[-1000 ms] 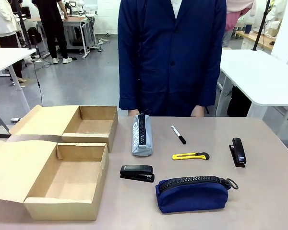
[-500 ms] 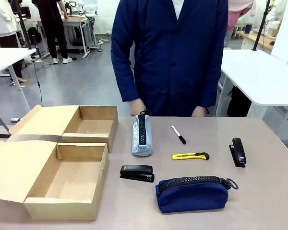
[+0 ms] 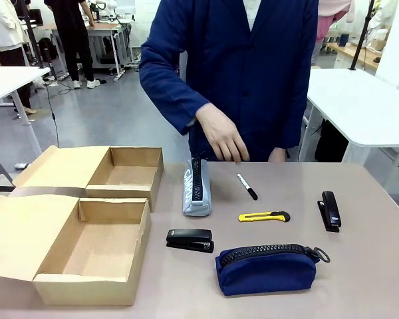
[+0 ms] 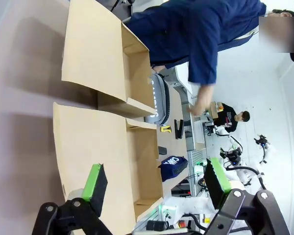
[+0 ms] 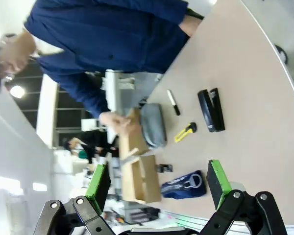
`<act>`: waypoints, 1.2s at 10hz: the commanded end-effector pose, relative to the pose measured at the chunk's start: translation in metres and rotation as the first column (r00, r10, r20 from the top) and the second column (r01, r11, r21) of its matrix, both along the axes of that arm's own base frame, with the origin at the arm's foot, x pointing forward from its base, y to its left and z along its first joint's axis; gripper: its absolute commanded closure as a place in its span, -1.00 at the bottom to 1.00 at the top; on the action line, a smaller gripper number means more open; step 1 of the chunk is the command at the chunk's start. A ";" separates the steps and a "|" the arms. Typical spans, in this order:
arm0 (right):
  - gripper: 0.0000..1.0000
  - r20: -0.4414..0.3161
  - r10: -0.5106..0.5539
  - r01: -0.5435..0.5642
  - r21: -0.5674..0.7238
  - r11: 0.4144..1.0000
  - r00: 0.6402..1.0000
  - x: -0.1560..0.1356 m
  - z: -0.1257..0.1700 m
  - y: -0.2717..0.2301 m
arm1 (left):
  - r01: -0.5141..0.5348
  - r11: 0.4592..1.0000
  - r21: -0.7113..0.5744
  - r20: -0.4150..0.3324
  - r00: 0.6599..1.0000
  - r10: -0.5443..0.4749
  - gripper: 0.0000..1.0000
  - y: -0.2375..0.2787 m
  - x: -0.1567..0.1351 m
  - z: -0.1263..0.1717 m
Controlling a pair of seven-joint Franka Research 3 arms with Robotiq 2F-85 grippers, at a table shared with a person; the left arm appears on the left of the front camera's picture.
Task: Place items inside the box.
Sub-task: Pick up a Pencil pouch or Stapler and place it inside the Mailer Box closest to the robot.
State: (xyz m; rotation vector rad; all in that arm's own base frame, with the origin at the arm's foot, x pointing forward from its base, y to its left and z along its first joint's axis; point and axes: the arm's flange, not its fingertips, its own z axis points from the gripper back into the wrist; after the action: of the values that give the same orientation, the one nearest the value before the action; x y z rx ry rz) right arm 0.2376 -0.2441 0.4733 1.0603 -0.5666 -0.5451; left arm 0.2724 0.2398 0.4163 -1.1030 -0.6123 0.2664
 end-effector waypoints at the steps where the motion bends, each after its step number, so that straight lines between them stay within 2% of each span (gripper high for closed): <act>1: -1.00 -0.070 0.095 -0.111 -0.261 0.959 0.993 0.018 0.009 0.066 | 0.006 1.000 -0.004 0.033 0.999 -0.006 -1.00 0.002 0.001 0.001; 2: -1.00 -0.129 0.122 -0.163 -0.383 0.909 0.984 0.029 0.007 0.090 | 0.006 1.000 -0.004 0.033 0.999 -0.006 -1.00 0.002 0.001 0.001; 3: -1.00 -0.153 0.192 -0.240 -0.427 0.872 0.969 0.038 0.004 0.109 | 0.006 1.000 -0.004 0.033 0.999 -0.006 -1.00 0.002 0.001 0.001; 4: -1.00 -0.170 0.208 -0.263 -0.439 0.859 0.963 0.045 0.001 0.120 | 0.006 1.000 -0.004 0.033 0.999 -0.006 -1.00 0.002 0.001 0.001; 5: -1.00 -0.101 0.219 -0.241 -0.353 0.904 0.971 0.046 0.005 0.113 | 0.006 1.000 -0.004 0.033 0.999 -0.006 -1.00 0.002 0.001 0.001; 6: -1.00 -0.148 0.193 -0.238 -0.417 0.877 0.970 0.056 0.024 0.104 | 0.006 1.000 -0.004 0.033 0.999 -0.006 -1.00 0.002 0.001 0.001; 7: -1.00 -0.120 0.238 -0.264 -0.292 0.919 0.964 0.044 0.025 0.076 | 0.006 1.000 -0.004 0.033 0.999 -0.006 -1.00 0.002 0.001 0.001; 8: -1.00 -0.099 0.216 -0.233 -0.218 0.948 0.971 0.033 0.023 0.054 | 0.006 1.000 -0.004 0.033 0.999 -0.006 -1.00 0.002 0.001 0.001; 9: -1.00 -0.116 0.168 -0.191 -0.239 0.952 0.979 0.019 0.018 0.041 | 0.006 1.000 -0.004 0.033 0.999 -0.006 -1.00 0.002 0.001 0.001; 10: -1.00 -0.137 0.169 -0.203 -0.303 0.931 0.976 0.023 0.014 0.055 | 0.006 1.000 -0.004 0.033 0.999 -0.006 -1.00 0.002 0.001 0.001; 12: -1.00 -0.202 0.190 -0.255 -0.376 0.891 0.961 0.050 0.004 0.098 | 0.006 1.000 -0.004 0.033 0.999 -0.006 -1.00 0.002 0.001 0.001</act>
State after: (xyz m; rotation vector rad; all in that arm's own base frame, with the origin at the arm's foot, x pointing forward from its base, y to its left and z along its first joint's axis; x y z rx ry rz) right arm 0.2712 -0.1813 0.4853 0.7535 -0.4217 -0.3041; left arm 0.2724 0.2406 0.4159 -1.1004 -0.6091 0.2617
